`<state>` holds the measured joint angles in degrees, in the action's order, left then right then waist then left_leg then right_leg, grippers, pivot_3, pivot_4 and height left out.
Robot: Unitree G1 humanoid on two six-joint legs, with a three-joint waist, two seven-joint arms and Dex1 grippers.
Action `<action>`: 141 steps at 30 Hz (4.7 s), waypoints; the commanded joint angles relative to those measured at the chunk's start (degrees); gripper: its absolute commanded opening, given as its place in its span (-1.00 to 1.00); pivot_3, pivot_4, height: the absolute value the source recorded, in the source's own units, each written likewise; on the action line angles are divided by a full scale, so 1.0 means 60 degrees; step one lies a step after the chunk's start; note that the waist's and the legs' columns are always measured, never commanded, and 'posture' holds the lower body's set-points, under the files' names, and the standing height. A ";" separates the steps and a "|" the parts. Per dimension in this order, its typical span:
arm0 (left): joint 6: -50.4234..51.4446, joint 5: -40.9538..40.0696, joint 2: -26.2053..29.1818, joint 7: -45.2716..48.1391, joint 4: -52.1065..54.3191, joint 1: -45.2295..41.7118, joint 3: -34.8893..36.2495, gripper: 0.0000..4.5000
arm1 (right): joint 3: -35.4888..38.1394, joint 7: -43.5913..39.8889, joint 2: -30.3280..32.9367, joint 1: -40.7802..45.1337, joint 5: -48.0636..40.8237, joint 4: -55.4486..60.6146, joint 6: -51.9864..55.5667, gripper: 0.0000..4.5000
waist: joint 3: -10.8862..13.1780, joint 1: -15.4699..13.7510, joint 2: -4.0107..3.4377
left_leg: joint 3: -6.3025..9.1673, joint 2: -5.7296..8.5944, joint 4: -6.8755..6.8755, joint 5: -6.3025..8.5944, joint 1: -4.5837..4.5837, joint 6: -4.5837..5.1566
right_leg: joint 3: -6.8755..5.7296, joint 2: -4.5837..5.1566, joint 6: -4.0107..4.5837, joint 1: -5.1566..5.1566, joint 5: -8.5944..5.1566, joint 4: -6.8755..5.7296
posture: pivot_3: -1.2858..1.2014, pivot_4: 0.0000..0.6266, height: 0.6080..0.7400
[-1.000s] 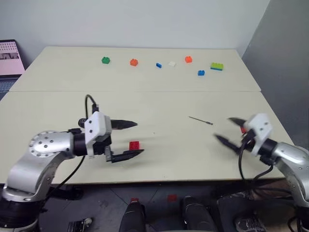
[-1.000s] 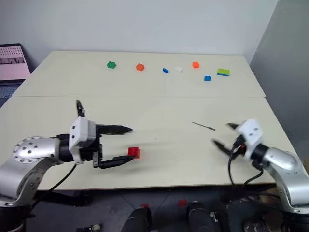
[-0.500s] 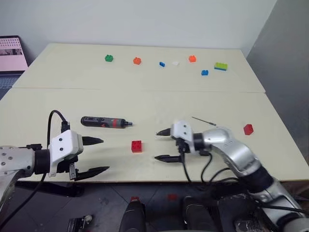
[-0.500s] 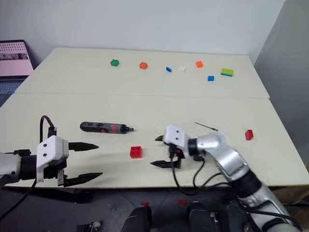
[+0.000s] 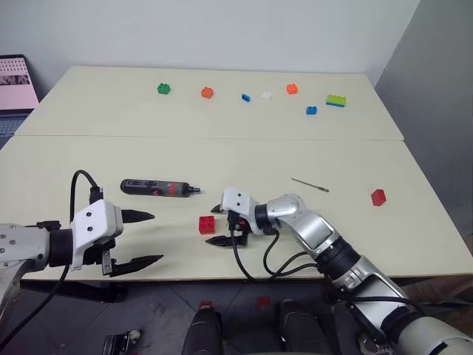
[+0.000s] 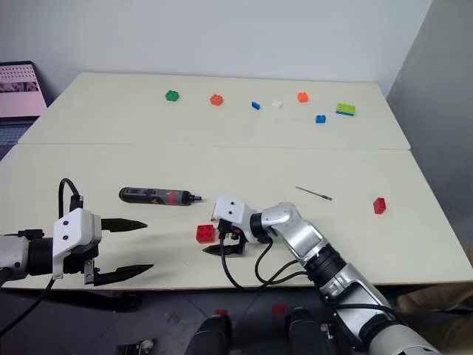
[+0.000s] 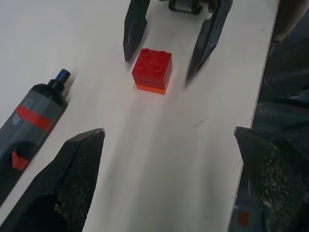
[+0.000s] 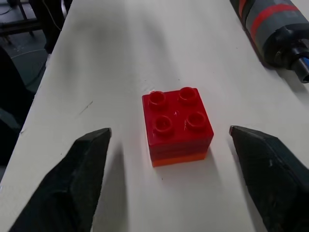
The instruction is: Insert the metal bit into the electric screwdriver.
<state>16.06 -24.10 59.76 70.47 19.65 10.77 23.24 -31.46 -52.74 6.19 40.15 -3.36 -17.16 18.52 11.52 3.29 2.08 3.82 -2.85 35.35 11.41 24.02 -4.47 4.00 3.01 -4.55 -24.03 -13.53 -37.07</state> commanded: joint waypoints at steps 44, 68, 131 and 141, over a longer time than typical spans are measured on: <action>0.0163 -0.0663 -0.3108 -0.0688 -0.0070 -0.4728 -0.4350 1.00 | 0.9873 0.6174 0.1869 -0.7227 -0.1183 0.6935 0.2217 -0.35 | -0.0018 -0.0124 0.0000 | 0.0003 0.0008 0.0058 -0.0003 -0.0046 0.0002 | 0.0017 0.0000 -0.0008 0.0089 0.0002 0.0004 | 0.03 -0.52 1.00; 0.0807 -0.0751 -0.2283 -0.1446 0.0081 -0.4069 -0.3079 1.00 | 0.8494 0.2958 0.4682 -0.6870 -0.3557 0.8327 0.2541 0.96 | -0.0006 -0.0076 -0.0018 | 0.0007 0.0008 0.0068 -0.0001 -0.0038 0.0003 | 0.0018 0.0002 -0.0009 0.0095 0.0000 0.0014 | 0.03 -0.52 1.00; -0.5362 0.7087 -0.3409 0.1514 -1.2710 -1.2676 -0.7860 0.79 | 0.6917 0.1585 0.7458 -0.4665 -0.7445 1.0338 0.4860 1.00 | -0.0004 -0.0252 0.0007 | 0.0035 0.0017 0.0114 -0.0004 0.0110 0.0009 | 0.0005 -0.0007 -0.0106 -0.0004 0.0054 0.0001 | 0.03 -0.52 1.00; -0.5622 0.7352 -0.3441 0.1502 -1.2949 -1.2550 -0.7898 -0.27 | 0.6876 0.1676 0.7525 -0.4680 -0.7502 1.0368 0.4865 1.00 | -0.0005 -0.0252 0.0008 | 0.0038 0.0018 0.0116 -0.0008 0.0109 0.0013 | 0.0006 -0.0008 -0.0110 -0.0002 0.0058 -0.0004 | 0.03 -0.52 1.00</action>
<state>-16.95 19.64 39.03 79.35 -57.77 -63.73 -24.37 8.99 -42.79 50.55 11.37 -47.90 43.81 48.17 11.49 1.78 2.13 4.05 -2.74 36.05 11.36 24.67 -4.38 4.04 2.97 -5.21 -24.04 -13.18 -37.09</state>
